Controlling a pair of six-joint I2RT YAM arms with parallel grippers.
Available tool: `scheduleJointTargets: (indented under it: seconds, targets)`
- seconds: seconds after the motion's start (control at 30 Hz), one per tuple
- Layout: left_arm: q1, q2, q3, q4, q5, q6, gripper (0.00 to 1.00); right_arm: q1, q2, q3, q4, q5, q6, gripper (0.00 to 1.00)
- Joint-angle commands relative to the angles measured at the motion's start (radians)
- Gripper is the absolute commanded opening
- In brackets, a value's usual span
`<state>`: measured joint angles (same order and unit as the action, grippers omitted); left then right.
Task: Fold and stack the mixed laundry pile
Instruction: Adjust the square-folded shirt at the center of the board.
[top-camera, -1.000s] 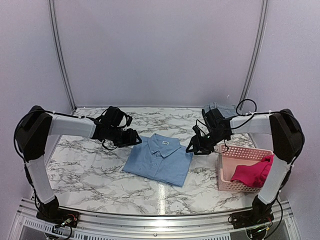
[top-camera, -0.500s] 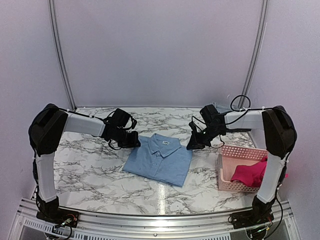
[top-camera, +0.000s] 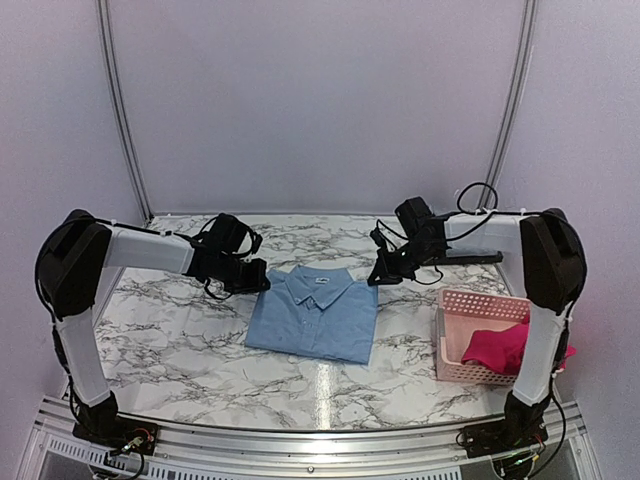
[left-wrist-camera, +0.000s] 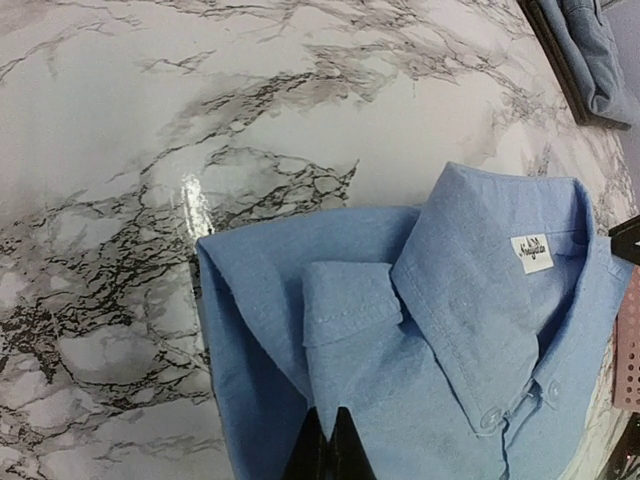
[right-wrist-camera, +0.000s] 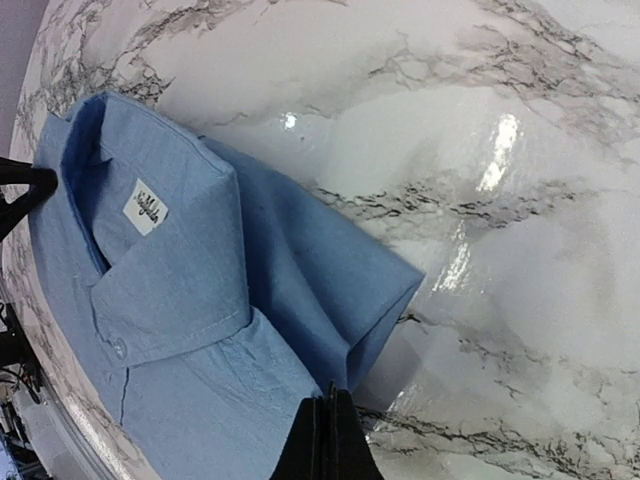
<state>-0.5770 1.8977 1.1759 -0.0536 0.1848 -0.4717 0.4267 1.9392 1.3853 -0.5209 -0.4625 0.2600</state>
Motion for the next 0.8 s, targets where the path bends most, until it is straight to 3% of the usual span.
scheduleJointTargets:
  seconds: [0.0, 0.27, 0.33, 0.37, 0.4, 0.47, 0.57, 0.77]
  targets:
    - [0.026, 0.063, -0.003, 0.015, -0.056, -0.021, 0.00, -0.006, 0.087, 0.030, 0.029, 0.042, -0.028, 0.00]
    - [0.032, 0.138, -0.013, -0.032, -0.123, -0.040, 0.00, -0.009, 0.216, 0.135, 0.068, 0.072, -0.030, 0.00]
    - [0.035, 0.120, -0.016, -0.054, -0.140, -0.034, 0.01, -0.009, 0.221, 0.188, 0.036, 0.068, -0.040, 0.08]
    - [0.034, 0.097, -0.024, -0.054, -0.142, -0.029, 0.11, -0.009, 0.210, 0.207, 0.025, 0.070, -0.043, 0.20]
    - [0.034, 0.065, -0.033, -0.044, -0.144, -0.014, 0.32, -0.009, 0.191, 0.220, 0.015, 0.074, -0.046, 0.31]
    - [0.033, -0.015, -0.052, -0.025, -0.156, 0.045, 0.55, -0.011, 0.139, 0.233, 0.003, 0.074, -0.047, 0.48]
    - [0.022, -0.145, -0.072, 0.005, -0.139, 0.182, 0.82, -0.015, 0.041, 0.204, 0.002, 0.064, -0.038, 0.61]
    - [-0.157, -0.282, -0.127, 0.044, -0.137, 0.543, 0.86, -0.042, -0.143, 0.070, 0.027, -0.017, 0.052, 0.66]
